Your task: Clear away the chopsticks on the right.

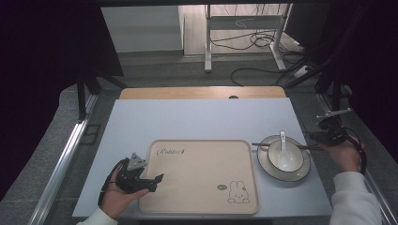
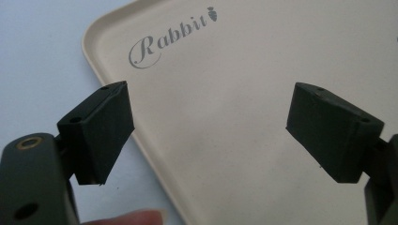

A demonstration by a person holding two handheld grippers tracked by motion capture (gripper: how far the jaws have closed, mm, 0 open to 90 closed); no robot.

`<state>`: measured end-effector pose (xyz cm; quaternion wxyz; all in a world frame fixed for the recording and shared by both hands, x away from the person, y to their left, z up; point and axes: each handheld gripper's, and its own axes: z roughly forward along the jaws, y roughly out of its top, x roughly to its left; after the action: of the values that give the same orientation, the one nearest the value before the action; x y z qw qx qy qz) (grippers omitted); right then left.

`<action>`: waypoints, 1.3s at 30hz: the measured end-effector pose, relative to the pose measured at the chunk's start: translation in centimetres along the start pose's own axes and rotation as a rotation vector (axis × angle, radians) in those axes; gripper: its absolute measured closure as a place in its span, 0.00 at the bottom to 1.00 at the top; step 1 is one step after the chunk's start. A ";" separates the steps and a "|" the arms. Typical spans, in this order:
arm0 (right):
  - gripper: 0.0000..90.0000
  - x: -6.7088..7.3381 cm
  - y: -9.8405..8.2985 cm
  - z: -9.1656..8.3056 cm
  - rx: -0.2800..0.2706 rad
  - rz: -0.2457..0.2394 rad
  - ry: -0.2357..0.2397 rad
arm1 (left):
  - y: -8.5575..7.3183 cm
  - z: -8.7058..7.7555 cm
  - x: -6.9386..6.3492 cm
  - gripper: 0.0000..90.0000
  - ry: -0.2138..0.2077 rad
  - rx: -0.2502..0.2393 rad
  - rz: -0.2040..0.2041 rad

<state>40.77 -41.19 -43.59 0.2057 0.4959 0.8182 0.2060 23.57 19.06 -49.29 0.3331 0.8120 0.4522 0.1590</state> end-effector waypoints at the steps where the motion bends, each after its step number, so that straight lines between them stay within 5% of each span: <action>1: 0.99 0.0 -0.1 0.3 0.007 -0.001 -0.002 | 0.0 0.0 0.0 0.17 0.001 -0.001 0.001; 9: 0.99 0.4 -1.0 2.1 0.090 -0.017 0.003 | 0.0 -0.2 0.1 0.17 0.008 -0.008 0.010; 39: 0.99 1.4 -4.4 0.4 0.161 0.015 0.038 | -0.1 -0.2 0.3 0.17 0.004 0.006 0.024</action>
<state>37.22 -41.77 -46.53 0.1481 0.5130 0.8320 0.1504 23.51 19.43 -49.26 0.3279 0.8179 0.4436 0.1632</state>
